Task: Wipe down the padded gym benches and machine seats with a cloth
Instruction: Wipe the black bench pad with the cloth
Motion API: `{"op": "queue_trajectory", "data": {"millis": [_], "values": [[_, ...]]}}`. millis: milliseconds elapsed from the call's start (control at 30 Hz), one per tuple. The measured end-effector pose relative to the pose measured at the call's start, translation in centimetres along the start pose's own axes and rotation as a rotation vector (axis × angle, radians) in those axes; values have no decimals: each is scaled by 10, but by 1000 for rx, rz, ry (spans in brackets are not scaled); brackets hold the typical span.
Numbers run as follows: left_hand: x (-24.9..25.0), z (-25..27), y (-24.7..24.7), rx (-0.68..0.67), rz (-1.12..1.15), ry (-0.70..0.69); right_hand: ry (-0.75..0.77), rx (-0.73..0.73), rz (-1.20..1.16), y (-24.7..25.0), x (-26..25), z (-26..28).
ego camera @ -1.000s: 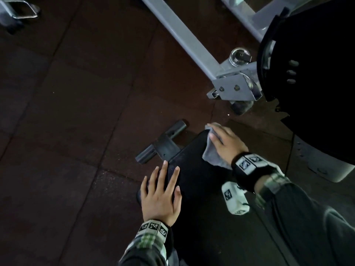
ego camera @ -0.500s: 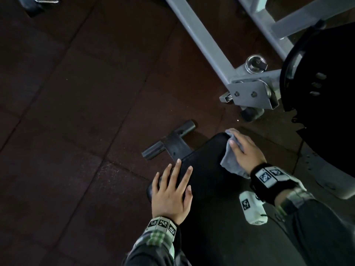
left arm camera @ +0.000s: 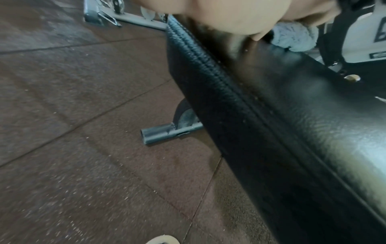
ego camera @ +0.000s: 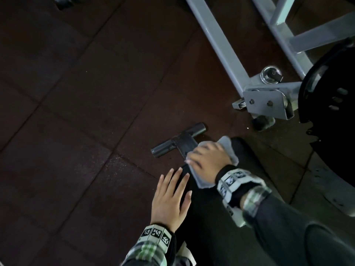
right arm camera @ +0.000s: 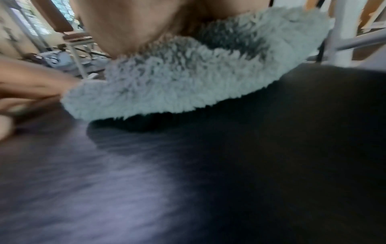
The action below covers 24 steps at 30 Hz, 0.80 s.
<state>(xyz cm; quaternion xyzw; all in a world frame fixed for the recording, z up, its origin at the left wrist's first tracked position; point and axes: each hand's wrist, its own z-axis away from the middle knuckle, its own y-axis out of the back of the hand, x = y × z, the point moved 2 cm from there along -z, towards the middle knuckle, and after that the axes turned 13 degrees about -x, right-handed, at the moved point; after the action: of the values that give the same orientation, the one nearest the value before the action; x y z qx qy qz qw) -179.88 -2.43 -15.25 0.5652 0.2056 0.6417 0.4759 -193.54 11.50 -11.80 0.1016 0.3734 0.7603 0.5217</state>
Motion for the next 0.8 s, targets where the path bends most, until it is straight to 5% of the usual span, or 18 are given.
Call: {"op": "queue_trajectory", "data": {"millis": [200, 367, 567, 667, 800], "values": [[-4, 2, -3, 2, 6, -12, 39, -25, 44, -6, 19, 1], [-2, 2, -4, 37, 27, -14, -170, 74, -73, 1, 81, 6], [-5, -4, 6, 102, 211, 96, -22, 193, -22, -15, 14, 3], [0, -21, 17, 176, 310, 149, 50, 192, -179, -19, 2, 4], [29, -69, 32, 151, 176, 60, 38, 349, -554, -16, 29, 23]]}}
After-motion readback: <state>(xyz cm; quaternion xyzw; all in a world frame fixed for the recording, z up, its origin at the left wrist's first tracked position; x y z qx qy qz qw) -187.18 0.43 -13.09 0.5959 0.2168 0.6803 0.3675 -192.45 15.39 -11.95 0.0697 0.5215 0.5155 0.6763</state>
